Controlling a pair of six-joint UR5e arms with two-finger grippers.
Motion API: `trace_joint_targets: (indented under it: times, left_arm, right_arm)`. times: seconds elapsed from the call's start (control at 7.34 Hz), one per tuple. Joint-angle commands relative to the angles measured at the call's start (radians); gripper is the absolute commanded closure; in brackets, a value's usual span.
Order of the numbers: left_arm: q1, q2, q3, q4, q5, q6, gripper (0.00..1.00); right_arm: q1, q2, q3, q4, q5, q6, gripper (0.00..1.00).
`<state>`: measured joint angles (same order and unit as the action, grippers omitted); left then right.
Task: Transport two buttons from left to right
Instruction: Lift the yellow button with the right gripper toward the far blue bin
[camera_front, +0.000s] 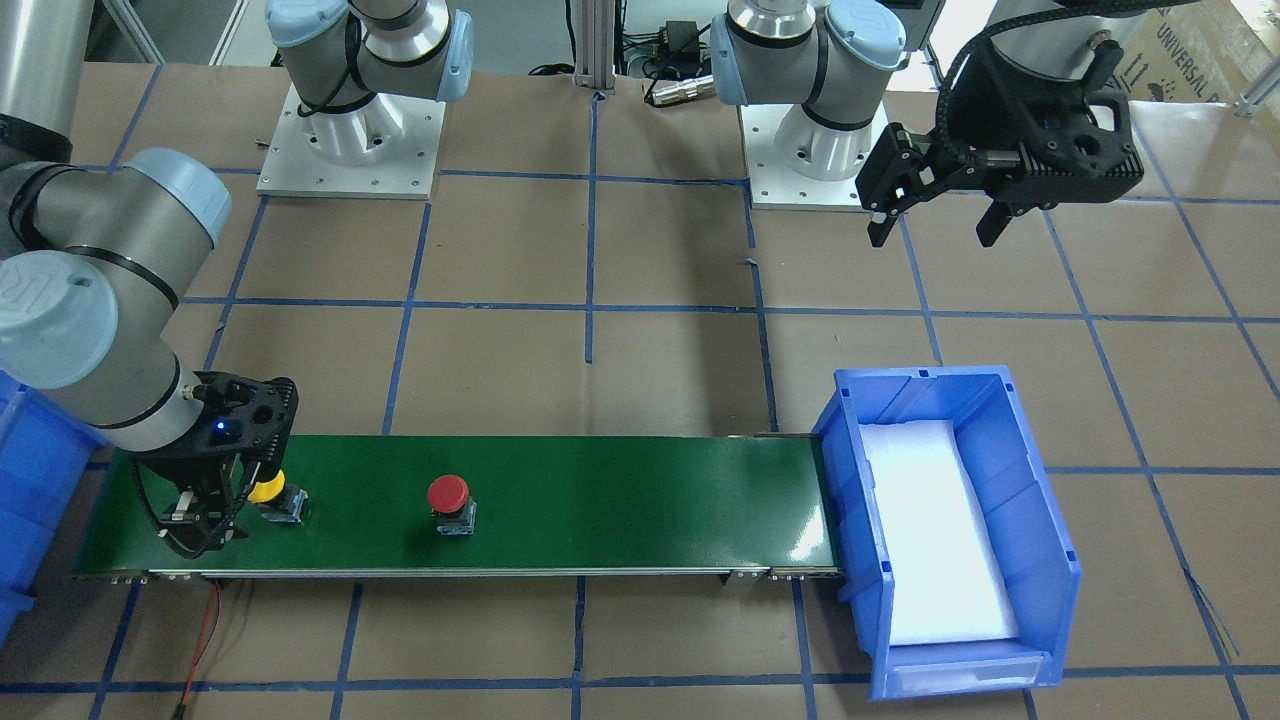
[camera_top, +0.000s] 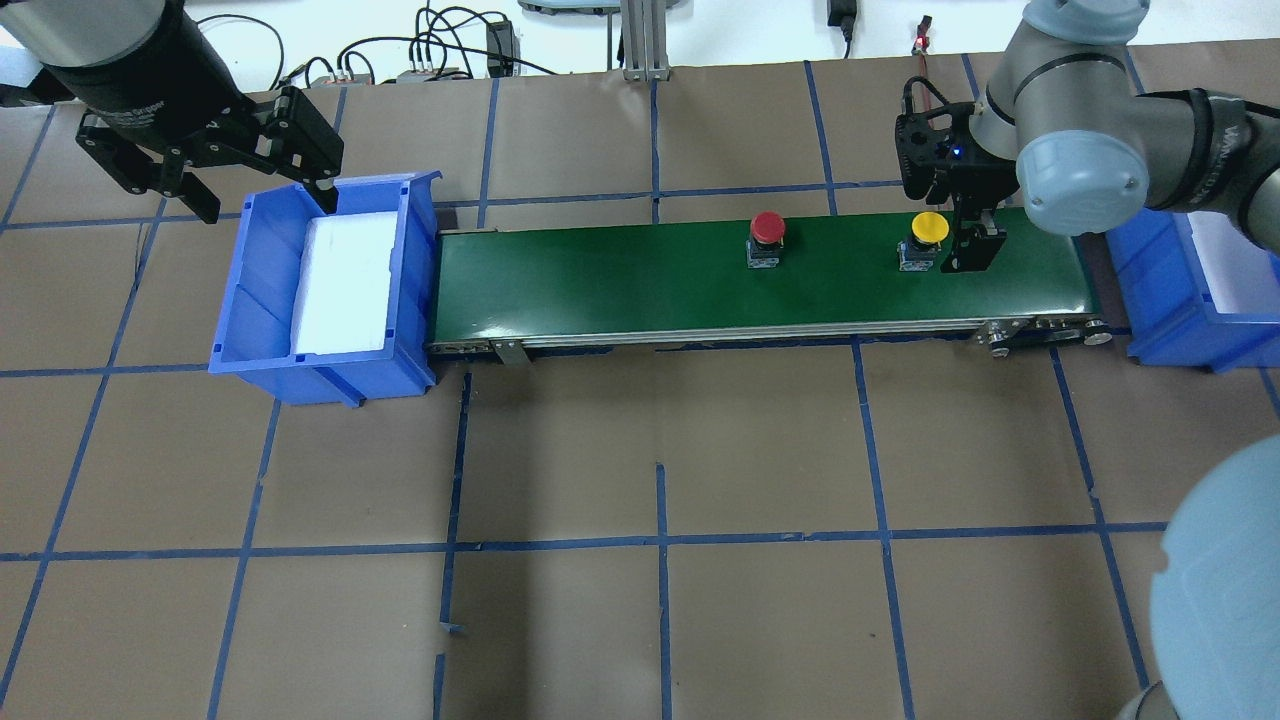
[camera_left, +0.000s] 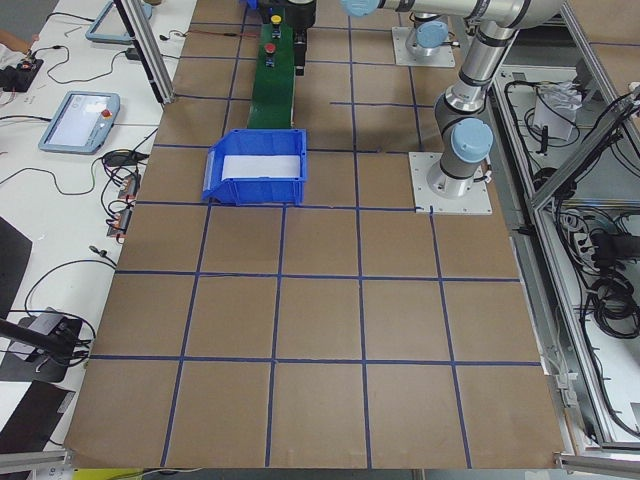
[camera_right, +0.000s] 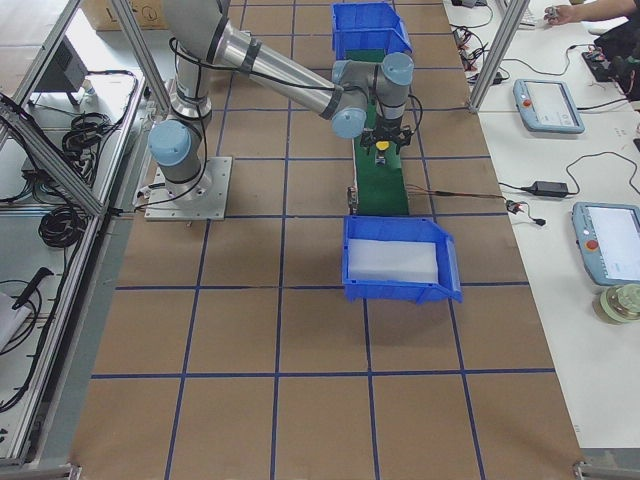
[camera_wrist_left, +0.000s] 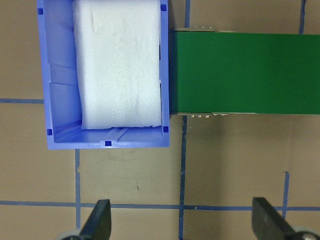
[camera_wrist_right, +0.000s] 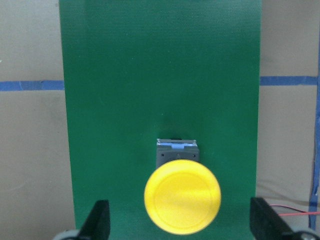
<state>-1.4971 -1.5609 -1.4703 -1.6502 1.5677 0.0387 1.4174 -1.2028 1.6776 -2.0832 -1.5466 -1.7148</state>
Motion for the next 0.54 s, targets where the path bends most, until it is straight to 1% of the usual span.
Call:
trace_joint_targets:
  times: [0.0,0.14,0.41]
  left_arm:
    - [0.000,0.005,-0.001,0.000,0.000,0.001,0.00]
    - [0.000,-0.002,-0.001,0.001,0.000,0.001,0.00]
    - [0.000,-0.001,-0.001,0.003,0.000,0.001,0.00]
  right_arm:
    - [0.002,0.000,-0.001,0.000,-0.001,-0.002,0.03]
    - [0.002,0.000,0.001,0.000,0.000,-0.006,0.16]
    - [0.002,0.000,-0.001,0.000,-0.006,-0.011,0.63]
